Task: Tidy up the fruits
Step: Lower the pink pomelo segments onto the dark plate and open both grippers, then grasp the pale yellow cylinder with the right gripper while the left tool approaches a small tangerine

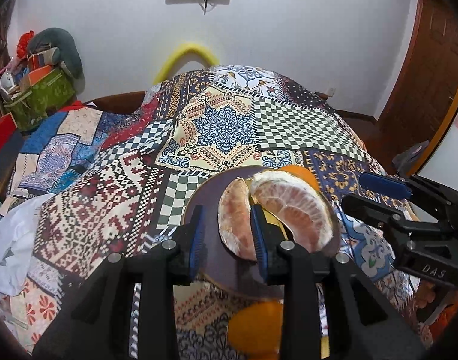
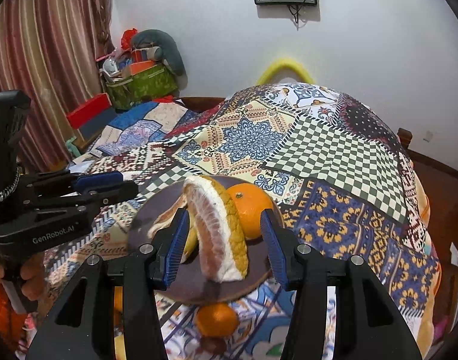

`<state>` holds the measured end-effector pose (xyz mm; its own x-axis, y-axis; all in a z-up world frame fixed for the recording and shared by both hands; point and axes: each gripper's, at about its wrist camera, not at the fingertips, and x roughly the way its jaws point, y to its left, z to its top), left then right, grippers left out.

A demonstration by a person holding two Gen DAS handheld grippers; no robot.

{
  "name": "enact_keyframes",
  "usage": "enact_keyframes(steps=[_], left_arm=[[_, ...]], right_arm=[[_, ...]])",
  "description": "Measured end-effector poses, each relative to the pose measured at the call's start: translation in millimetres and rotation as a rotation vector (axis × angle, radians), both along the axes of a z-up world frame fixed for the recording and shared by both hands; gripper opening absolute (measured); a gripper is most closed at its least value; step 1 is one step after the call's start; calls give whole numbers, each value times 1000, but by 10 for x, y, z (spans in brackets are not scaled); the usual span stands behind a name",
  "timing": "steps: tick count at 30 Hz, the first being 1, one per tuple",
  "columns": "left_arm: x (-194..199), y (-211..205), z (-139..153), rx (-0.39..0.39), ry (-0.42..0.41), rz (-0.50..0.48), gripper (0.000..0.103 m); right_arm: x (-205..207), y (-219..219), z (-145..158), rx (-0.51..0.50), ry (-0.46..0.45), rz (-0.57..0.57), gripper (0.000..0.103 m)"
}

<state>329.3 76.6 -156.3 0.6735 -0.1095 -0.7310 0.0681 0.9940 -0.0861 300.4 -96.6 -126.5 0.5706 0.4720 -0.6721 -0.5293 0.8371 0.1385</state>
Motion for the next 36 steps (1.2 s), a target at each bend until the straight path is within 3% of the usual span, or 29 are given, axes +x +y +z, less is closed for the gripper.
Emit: enact_keyframes(steps=[6,14,22,36], left_arm=[[-297,-44,172,17,-32,-3,41],[-690,-120,212,11,-20,-11,43],[-1022,-167,56,-16,27,-7,43],[-1349,-219,-387,-32,142,-13,43]], right_arm=[[-203,-87,111,3,-8,-7,46],[-479,-172,122,3,10,-11,46],[-792,-207,81,-7,18,-1,50],[-1179,-218,-283,-61,99,49,50]])
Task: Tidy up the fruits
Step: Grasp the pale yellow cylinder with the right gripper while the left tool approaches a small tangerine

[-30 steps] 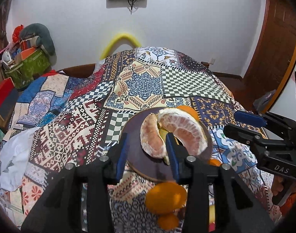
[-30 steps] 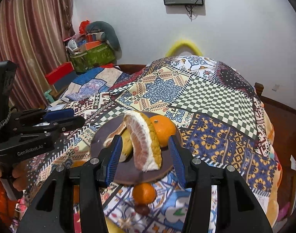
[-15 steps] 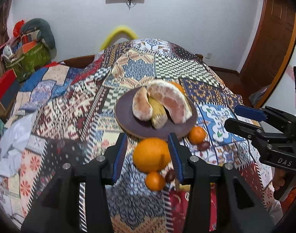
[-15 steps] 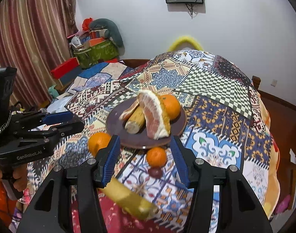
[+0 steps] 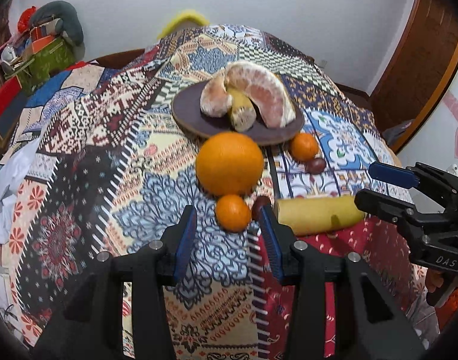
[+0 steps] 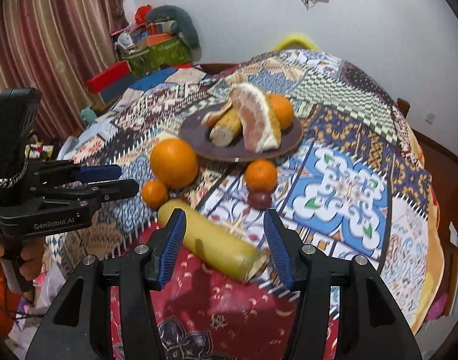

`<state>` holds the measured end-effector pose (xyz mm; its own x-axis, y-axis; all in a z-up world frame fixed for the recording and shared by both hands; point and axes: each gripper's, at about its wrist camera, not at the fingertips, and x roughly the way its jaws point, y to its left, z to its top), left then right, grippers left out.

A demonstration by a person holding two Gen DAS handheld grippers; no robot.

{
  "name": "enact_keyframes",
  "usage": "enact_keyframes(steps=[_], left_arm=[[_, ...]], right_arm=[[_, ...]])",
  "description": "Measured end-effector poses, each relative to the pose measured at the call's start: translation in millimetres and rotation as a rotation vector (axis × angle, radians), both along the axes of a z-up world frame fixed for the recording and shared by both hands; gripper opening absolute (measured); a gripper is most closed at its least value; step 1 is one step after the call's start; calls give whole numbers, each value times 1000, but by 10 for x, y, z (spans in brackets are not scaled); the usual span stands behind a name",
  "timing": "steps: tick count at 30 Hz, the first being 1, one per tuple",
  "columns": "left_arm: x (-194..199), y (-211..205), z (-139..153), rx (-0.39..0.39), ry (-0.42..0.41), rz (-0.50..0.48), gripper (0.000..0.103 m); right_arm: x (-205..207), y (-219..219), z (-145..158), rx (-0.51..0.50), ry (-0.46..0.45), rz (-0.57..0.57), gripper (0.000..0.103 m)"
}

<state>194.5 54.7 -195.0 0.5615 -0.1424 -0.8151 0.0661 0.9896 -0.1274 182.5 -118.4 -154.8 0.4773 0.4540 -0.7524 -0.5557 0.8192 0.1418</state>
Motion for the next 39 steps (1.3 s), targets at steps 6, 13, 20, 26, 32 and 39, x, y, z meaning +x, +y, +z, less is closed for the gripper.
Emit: enact_keyframes(steps=[6,13,20,26,32,39], left_arm=[[-9,-113,-135,38,7,-18,43],[99,-176,-249,40,17,-20,42],[153,-143,-294,40,6,-13,35],[159,-37,-327,-19,6,3,31],[81,-45,-286,2,-8,3,31],[-109,-5,-177,10,-29,10,31]], right_arm=[[-22,9,-196,-30,47,1,51],[-57,56,-215,-48,32,37,59],[-26,183,-306,-104,11,71,64],[-3,272,-403,-137,18,99,64],[-39,186,-398,-110,25,103,47],[-169,-2,-369,-76,42,41,39]])
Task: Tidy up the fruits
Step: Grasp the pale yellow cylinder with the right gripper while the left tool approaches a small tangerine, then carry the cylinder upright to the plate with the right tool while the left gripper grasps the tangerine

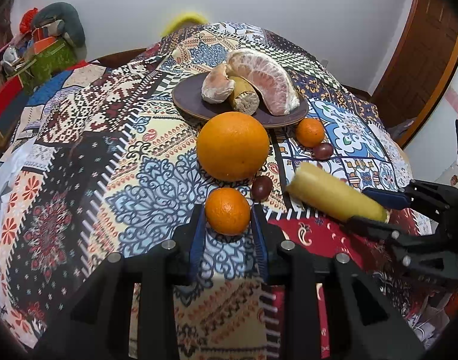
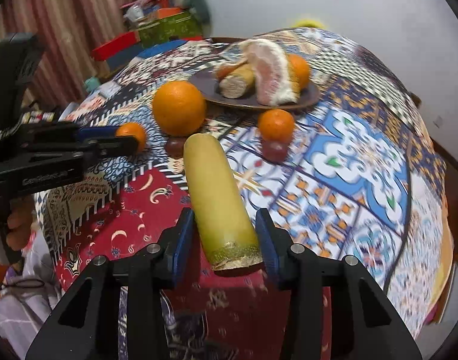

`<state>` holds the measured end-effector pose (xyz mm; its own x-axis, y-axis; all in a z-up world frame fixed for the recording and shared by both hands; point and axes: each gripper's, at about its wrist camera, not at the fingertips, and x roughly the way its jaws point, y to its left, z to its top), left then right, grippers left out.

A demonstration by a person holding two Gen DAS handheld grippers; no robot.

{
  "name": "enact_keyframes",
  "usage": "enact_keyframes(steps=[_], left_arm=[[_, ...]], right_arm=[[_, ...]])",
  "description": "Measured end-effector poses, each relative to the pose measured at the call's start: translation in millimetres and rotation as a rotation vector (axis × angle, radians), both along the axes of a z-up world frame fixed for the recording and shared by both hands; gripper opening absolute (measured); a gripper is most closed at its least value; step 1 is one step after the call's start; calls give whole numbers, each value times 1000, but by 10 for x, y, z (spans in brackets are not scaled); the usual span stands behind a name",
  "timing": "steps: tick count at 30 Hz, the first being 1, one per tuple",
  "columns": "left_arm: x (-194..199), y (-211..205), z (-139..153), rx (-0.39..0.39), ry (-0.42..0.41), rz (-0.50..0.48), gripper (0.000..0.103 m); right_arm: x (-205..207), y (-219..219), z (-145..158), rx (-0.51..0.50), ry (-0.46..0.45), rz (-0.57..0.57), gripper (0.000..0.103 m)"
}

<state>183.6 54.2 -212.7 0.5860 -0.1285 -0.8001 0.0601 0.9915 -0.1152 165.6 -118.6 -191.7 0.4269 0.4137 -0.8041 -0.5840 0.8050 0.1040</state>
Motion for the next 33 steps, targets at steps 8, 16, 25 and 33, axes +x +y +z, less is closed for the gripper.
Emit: enact_keyframes(steps=[8,16,25,33], left_arm=[[-182,-45,49,12,-7,-22,31],[-195,-85,-32,-6,14,-19,31],[-141,-64,-51,-16,15,-18,31],[-140,-58,44,-15,-11,-17,31]], right_arm=[[-139,-72,80,-8,-3,-35,38],[85,111,21,2,26,2,43],[217,185,-112,30,57,-9,38],[195,176,17,70,25,-26,35]])
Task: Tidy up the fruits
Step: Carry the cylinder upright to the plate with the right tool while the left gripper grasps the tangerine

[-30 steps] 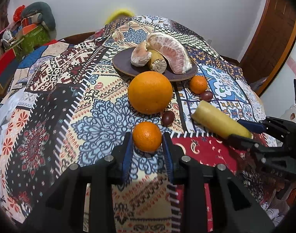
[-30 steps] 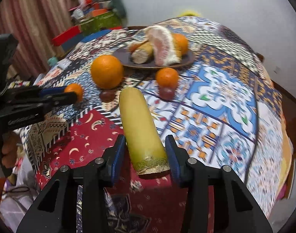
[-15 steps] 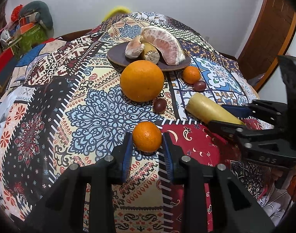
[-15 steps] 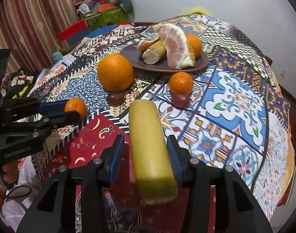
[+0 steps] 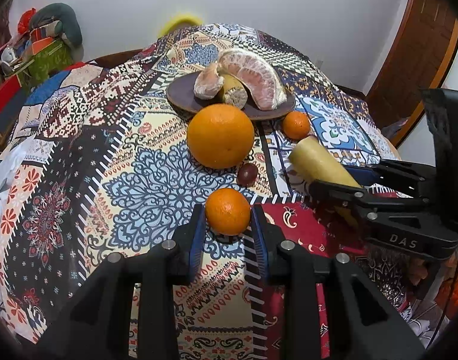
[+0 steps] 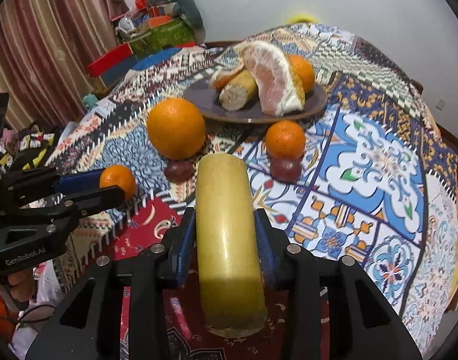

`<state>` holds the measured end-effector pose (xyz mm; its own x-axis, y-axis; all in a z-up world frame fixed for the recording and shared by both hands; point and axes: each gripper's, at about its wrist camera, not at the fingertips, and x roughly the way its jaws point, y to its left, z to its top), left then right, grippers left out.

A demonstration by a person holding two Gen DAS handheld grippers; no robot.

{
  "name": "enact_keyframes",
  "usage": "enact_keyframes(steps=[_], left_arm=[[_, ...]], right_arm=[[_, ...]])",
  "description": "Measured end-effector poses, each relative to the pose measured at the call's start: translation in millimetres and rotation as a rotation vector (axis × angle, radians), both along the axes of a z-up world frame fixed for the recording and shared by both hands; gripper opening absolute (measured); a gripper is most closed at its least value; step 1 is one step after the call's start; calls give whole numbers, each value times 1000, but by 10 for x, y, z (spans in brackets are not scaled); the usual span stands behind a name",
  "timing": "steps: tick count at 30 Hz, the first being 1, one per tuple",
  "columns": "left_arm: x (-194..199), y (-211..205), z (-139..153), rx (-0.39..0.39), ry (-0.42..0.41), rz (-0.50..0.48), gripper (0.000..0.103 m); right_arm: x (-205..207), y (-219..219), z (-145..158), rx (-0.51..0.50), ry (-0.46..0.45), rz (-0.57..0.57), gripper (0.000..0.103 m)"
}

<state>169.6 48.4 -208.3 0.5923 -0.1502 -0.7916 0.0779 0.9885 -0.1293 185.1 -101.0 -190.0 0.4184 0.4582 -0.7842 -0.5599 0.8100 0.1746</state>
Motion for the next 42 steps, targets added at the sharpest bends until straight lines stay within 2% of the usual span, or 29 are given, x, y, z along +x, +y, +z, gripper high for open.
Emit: enact_keyframes(steps=[12,18,31,42], left_arm=[[55,45,299,4,-79,9,31],[110,48,420,18,-114,9,31],[484,131,517,35,-151,22,31],[895,187,481,41,-157,30,31]], right_arm=[[57,-147,524,89,-129,-55,34],[198,-128,665,107,-166,-71,34],[445,-60,771,118,-198,-70,34],[700,73,651,96,-182,-43,34]])
